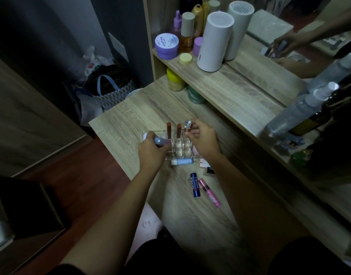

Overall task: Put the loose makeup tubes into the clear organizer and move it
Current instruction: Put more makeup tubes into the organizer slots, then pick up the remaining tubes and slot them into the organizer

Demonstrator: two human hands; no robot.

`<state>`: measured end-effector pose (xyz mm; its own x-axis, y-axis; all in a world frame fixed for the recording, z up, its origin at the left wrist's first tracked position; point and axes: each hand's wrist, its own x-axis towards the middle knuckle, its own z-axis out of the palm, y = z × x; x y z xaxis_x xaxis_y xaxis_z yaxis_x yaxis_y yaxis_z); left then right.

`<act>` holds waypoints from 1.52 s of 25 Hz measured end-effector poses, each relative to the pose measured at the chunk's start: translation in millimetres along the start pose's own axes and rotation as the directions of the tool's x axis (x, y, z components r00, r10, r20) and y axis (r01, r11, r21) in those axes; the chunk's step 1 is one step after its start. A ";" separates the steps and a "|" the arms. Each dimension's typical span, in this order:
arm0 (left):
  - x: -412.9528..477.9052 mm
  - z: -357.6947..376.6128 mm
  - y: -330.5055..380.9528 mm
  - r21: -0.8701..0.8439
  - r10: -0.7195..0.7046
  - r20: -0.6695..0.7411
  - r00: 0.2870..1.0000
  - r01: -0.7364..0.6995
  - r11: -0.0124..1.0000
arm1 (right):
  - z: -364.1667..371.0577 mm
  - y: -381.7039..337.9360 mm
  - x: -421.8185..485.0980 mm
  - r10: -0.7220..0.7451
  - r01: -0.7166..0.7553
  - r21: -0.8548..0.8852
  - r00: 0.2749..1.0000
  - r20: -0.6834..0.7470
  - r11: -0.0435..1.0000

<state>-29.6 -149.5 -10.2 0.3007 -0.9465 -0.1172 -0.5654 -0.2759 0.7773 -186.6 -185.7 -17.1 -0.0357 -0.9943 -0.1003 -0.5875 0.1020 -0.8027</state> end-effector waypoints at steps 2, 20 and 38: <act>-2.2 1.3 -3.7 0.006 0.034 0.003 0.999 -0.034 0.999 | -0.7 -0.6 -1.6 -0.003 0.003 0.004 1.000 -0.004 1.000; -55.9 15.3 -2.9 -0.065 0.034 -0.002 0.999 -0.034 0.997 | -42.6 31.6 -56.8 -0.115 0.106 -0.153 0.992 -0.053 0.982; -149.3 81.8 5.0 0.307 0.270 0.723 0.636 -0.645 0.700 | -67.9 64.2 -57.3 0.196 -0.034 -0.531 0.948 0.251 0.847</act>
<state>-140.1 -23.3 -39.4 -0.5166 -0.7975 -0.3118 -0.8251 0.3664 0.4300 -277.1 -124.2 -22.9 0.0542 -0.9150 -0.3998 -0.9254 0.1044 -0.3643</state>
